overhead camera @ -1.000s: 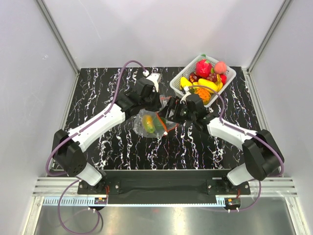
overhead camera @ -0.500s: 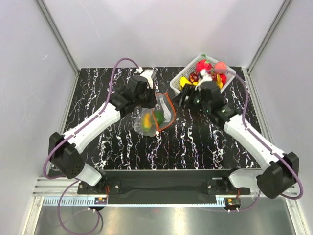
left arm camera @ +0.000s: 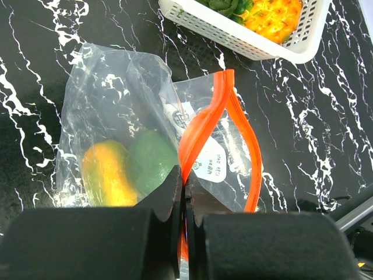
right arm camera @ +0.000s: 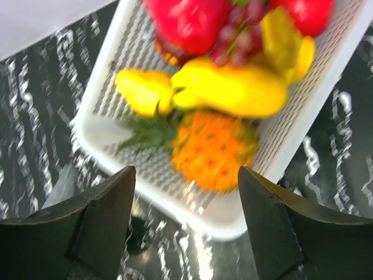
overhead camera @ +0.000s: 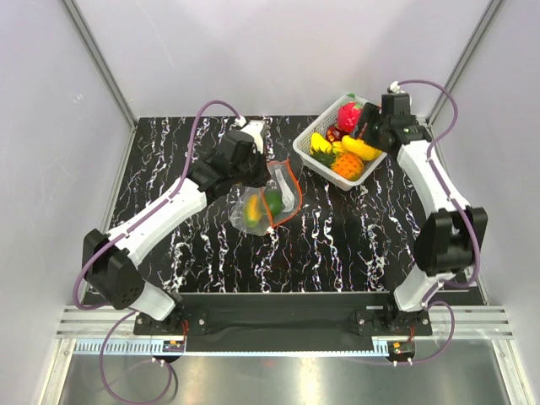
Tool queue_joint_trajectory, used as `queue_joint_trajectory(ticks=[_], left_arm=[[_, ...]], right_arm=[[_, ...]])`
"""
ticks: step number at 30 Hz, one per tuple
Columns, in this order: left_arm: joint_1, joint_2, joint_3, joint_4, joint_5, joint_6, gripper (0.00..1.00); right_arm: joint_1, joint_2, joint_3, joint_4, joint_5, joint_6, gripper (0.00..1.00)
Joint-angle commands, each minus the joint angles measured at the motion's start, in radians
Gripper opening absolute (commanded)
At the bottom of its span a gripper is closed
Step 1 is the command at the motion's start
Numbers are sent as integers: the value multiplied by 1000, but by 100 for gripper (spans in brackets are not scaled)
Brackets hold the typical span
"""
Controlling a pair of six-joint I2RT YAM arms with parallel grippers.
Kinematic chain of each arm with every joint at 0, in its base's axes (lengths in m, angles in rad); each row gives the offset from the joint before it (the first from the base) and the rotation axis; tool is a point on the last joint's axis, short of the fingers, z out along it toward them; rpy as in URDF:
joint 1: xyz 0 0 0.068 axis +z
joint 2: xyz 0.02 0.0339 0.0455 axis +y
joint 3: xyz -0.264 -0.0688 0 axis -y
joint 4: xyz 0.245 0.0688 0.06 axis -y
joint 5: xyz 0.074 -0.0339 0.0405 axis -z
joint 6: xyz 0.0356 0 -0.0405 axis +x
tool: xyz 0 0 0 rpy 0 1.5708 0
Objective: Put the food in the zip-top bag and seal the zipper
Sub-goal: Pick up the fake fruit from the bin.
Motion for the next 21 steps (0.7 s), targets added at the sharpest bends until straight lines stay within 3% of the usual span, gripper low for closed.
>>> queue_joint_trajectory(ticks=[1, 3, 5, 8, 16, 19, 21], left_arm=[[-2, -46, -4, 14, 10, 22, 4], [-1, -49, -12, 19, 7, 23, 4], [-2, -52, -21, 33, 9, 22, 4], [-2, -48, -32, 59, 16, 22, 4], [-1, -41, -35, 71, 39, 25, 4], [-1, -40, -36, 79, 33, 29, 4], [-1, -37, -35, 80, 29, 33, 4]], right_arm=[[-66, 73, 119, -47, 43, -52, 76], [-79, 101, 122, -12, 98, -98, 68], [-82, 115, 107, 65, 101, -217, 50], [-88, 181, 128, 80, 143, -259, 46], [-103, 302, 258, 65, 72, -312, 48], [-102, 300, 235, 146, -38, -305, 56], [-102, 314, 248, 181, -73, -300, 69]])
